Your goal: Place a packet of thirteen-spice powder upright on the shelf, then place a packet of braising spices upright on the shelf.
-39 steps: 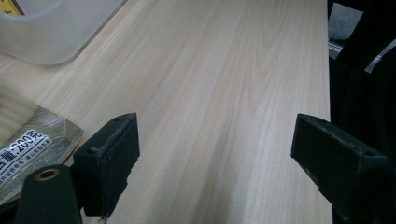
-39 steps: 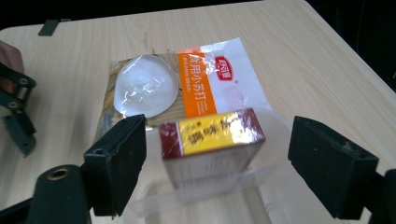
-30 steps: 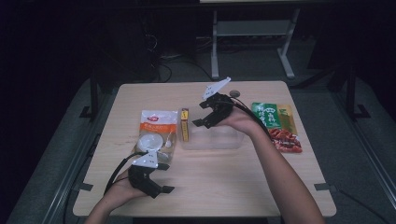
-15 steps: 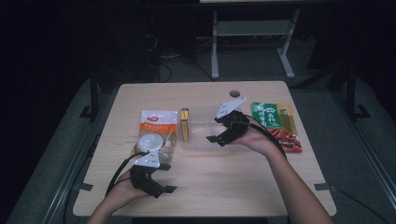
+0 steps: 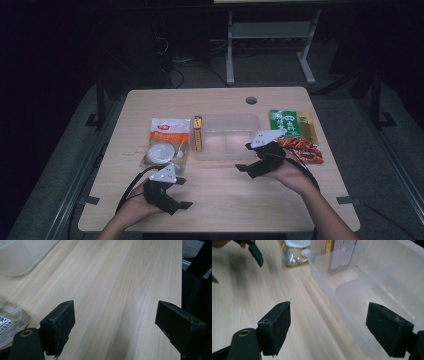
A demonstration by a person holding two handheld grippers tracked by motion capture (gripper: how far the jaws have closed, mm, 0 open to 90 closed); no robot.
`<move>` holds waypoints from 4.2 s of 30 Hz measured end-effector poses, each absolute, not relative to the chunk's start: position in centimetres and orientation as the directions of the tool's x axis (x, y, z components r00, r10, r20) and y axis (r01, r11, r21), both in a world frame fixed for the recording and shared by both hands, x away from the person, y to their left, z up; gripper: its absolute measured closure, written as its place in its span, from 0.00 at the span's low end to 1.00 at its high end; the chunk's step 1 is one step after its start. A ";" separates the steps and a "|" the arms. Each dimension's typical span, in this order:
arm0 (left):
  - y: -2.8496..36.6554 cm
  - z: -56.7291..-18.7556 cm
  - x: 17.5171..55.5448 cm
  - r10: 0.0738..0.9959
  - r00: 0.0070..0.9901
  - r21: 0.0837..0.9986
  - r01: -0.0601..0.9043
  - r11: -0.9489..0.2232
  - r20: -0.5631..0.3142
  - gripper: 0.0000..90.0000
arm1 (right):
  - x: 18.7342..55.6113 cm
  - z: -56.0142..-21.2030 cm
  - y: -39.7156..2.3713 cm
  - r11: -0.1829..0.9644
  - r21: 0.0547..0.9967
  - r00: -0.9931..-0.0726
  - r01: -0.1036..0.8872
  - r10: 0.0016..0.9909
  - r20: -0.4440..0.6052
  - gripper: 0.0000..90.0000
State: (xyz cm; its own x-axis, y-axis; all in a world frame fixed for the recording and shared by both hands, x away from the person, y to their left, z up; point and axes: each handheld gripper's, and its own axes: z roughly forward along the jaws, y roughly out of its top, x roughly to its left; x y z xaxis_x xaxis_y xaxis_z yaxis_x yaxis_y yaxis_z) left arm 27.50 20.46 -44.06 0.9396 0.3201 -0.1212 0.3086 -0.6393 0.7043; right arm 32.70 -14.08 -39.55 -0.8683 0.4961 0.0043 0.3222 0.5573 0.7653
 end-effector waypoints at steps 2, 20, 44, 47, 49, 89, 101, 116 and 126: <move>20.4 -44.1 27.5 0.328 0.937 0.709 0.314 -0.632 -0.123 0.17 | 32.0 -39.9 -14.8 0.553 0.764 -0.862 0.332 0.506 0.008 0.22; 20.7 -44.0 27.6 0.325 0.939 0.703 0.307 -0.642 -0.113 0.18 | 30.1 -42.6 -20.4 0.523 0.734 -0.779 0.433 0.627 0.013 0.25; 20.4 -43.9 27.8 0.315 0.942 0.708 0.303 -0.637 -0.120 0.18 | 37.6 -44.1 -28.5 0.402 0.705 -0.517 0.585 0.854 -0.058 1.00; 20.4 -43.9 27.8 0.314 0.941 0.710 0.305 -0.635 -0.123 0.18 | 38.3 -44.6 -29.3 0.391 0.696 -0.503 0.603 0.863 -0.050 1.00; 20.4 -44.0 27.8 0.313 0.941 0.709 0.306 -0.635 -0.125 0.18 | 38.8 -44.9 -29.6 0.393 0.688 -0.501 0.610 0.864 -0.050 1.00; 20.2 -44.2 27.6 0.305 0.944 0.696 0.303 -0.651 -0.126 0.18 | 37.4 -45.3 -24.3 0.676 0.503 -0.742 0.539 0.664 -0.097 1.00; 20.3 -44.2 27.8 0.310 0.941 0.697 0.314 -0.644 -0.137 0.18 | 40.5 -45.0 -26.0 0.613 0.553 -0.664 0.564 0.735 -0.137 1.00; 20.6 -44.2 28.0 0.320 0.937 0.702 0.323 -0.635 -0.142 0.18 | 48.8 -45.0 -27.4 0.446 0.636 -0.479 0.630 0.868 -0.134 1.00; 20.8 -44.2 28.2 0.323 0.936 0.708 0.324 -0.627 -0.143 0.18 | 50.1 -46.0 -27.6 0.417 0.627 -0.447 0.658 0.886 -0.120 1.00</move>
